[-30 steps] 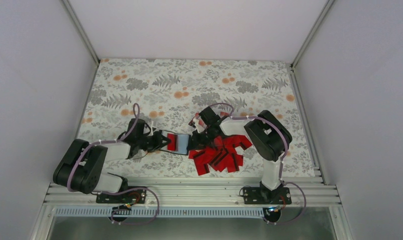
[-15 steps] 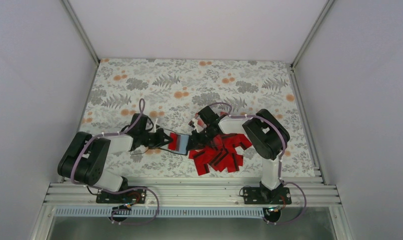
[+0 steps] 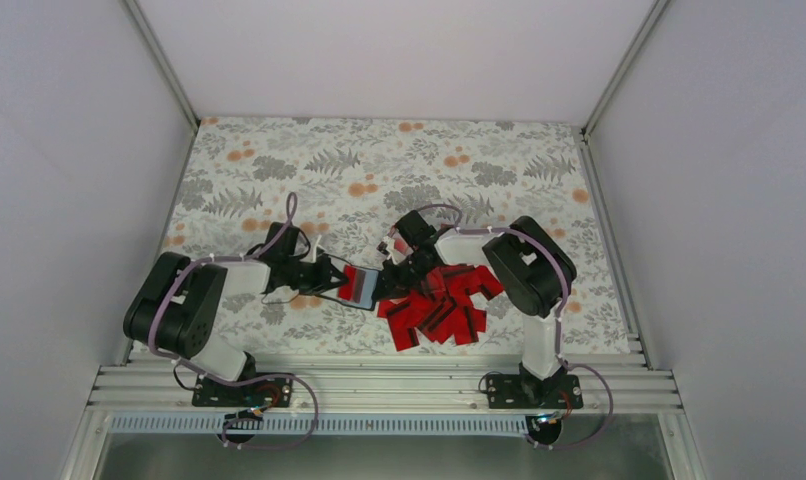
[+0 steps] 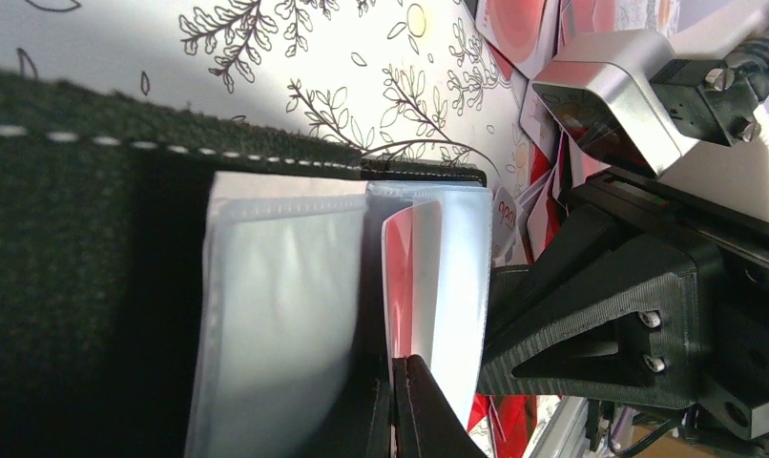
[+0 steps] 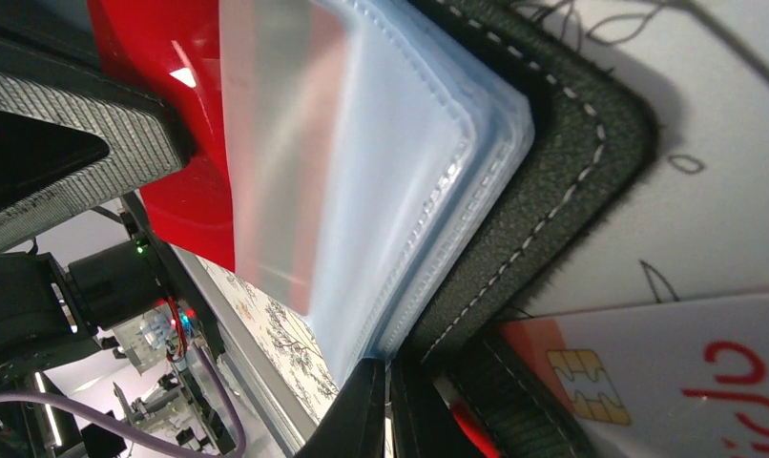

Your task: Put the credit cards into the card holder

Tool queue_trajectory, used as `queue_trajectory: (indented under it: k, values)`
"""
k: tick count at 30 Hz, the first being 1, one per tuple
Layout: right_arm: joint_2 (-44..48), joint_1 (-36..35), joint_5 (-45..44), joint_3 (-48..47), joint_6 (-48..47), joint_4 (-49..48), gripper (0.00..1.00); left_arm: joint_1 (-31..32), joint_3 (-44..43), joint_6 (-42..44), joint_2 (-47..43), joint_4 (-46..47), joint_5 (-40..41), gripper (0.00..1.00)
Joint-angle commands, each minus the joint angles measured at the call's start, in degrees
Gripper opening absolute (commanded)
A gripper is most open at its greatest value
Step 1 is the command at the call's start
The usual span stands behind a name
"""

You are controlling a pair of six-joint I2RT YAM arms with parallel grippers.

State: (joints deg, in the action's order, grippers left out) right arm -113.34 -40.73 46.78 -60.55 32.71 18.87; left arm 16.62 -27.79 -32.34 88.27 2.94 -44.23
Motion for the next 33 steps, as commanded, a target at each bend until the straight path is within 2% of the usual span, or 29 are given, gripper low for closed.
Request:
queue_trajectory:
  k: [1,14,21,25,33]
  values:
    - [-4.73,-0.84,-8.14,-0.22,-1.51,-1.45,0.04,0.60,-0.63,3.43,2.26,-4.41,1.53,0.02]
    - [-3.98,-0.75,-9.17,-2.02,-2.47,0.27,0.04,0.55,-3.99,8.26,2.53,-10.62,2.73,0.04]
    - [-4.57,-0.74,-9.53,-3.78,-2.99,1.33,0.04,0.69,-4.76,8.91,2.72,-12.36,2.99,0.12]
    - [-4.11,-0.67,-10.40,-4.75,-3.57,2.74,0.04,1.02,-5.97,8.98,2.76,-14.73,5.41,0.20]
    - [-2.65,-0.66,-11.02,-5.93,-3.84,3.92,0.04,3.48,-9.88,9.90,2.65,-21.06,11.13,0.27]
